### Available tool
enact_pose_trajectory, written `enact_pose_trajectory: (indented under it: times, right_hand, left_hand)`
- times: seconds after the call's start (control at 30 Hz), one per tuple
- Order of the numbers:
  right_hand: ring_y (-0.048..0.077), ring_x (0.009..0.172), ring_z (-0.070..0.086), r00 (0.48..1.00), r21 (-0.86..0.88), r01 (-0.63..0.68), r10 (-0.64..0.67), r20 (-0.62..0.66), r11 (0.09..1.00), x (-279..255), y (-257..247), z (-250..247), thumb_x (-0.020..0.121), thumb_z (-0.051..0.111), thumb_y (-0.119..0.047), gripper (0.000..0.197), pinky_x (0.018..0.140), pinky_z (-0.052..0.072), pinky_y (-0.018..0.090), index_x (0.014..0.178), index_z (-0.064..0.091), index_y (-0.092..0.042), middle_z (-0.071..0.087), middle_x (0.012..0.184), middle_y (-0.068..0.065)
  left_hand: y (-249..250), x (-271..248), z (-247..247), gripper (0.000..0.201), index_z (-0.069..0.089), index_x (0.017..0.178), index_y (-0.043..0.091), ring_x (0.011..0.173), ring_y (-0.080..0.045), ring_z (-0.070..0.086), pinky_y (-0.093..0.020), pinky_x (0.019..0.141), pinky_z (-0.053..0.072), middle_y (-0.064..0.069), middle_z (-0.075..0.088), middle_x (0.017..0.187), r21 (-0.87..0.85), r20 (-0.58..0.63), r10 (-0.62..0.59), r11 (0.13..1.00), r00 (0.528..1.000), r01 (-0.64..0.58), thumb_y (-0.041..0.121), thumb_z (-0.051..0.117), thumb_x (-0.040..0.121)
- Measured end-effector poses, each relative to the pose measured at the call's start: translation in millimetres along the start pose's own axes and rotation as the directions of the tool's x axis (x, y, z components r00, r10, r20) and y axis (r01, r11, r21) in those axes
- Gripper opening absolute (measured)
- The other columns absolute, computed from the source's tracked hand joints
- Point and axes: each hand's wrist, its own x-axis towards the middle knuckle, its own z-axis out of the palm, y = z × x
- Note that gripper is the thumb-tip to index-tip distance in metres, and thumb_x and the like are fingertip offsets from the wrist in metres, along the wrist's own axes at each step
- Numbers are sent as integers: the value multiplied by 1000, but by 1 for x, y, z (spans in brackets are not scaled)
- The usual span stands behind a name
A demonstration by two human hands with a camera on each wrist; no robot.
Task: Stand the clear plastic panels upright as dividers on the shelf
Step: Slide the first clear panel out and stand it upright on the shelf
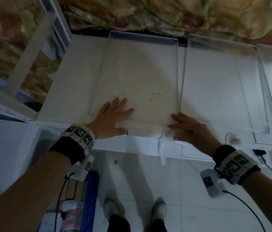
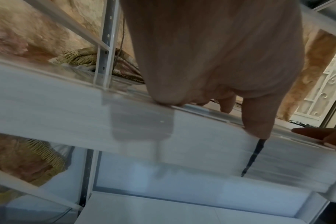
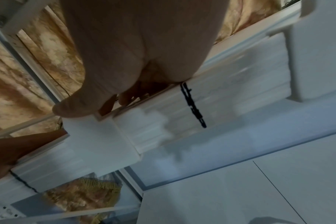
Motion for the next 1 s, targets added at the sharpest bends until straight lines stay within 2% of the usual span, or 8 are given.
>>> enact_pose_trajectory:
  times: [0.17,0.27,0.37,0.53,0.63,0.73,0.83,1.0]
  right_hand:
    - [3,141,19,988,-121,51,-33,152,991,3,4,-9,80,71,-28,43,113,15,15,122,64,-27,33,144,-19]
    - [3,142,21,983,-71,54,-41,178,996,5,8,-14,78,72,-24,43,111,14,6,121,65,-24,38,142,-17]
    - [-3,138,26,992,-20,38,-35,125,999,6,10,-11,73,76,-23,44,110,16,2,116,68,-25,45,138,-17]
    - [-25,127,28,999,85,-18,14,42,996,6,10,-5,66,81,-24,42,107,22,1,106,72,-28,54,131,-17]
    - [-7,131,39,999,61,1,1,-37,998,7,6,3,63,81,-32,37,111,34,22,98,72,-25,58,128,-14]
    - [13,129,41,999,-94,10,-13,-31,996,12,-2,8,61,74,-53,40,103,38,40,94,68,-30,53,130,-22]
    - [13,129,40,1000,-188,20,-19,9,982,24,-12,11,60,58,-68,44,96,35,39,92,63,-38,46,136,-27]
    - [16,129,30,999,-266,-40,42,0,963,33,-23,22,53,51,-74,48,93,22,32,87,57,-42,32,137,-35]
  left_hand:
    - [-1,0,-3,80,-5,149,38,140,-11,-30,-35,116,-17,4,-23,159,-19,20,4,1000,1000,-4,48,51,92]
    - [-1,-1,-3,80,-4,149,38,144,-15,-27,-36,116,-17,4,-22,159,-23,8,5,1000,1000,-5,50,50,91]
    - [1,-2,-3,80,-4,149,39,144,-15,-27,-36,116,-17,4,-22,159,-23,1,3,1000,1000,-3,49,51,91]
    - [2,0,-2,81,-4,149,39,145,-18,-25,-36,116,-17,5,-22,159,-3,-8,-7,1000,1000,7,48,52,91]
    - [2,1,-1,82,-6,148,40,145,-19,-26,-38,117,-16,3,-23,159,0,2,-7,1000,1000,7,47,52,91]
    - [2,0,-2,81,-5,148,40,145,-19,-26,-38,117,-16,4,-23,159,5,4,-6,1000,1000,6,47,52,91]
    - [2,-1,-2,81,-4,149,40,145,-19,-27,-38,116,-17,3,-24,159,0,2,-1,1000,1000,1,48,51,91]
    - [2,1,-2,82,-4,149,40,145,-20,-26,-38,116,-17,3,-23,159,3,0,-4,1000,1000,4,48,52,90]
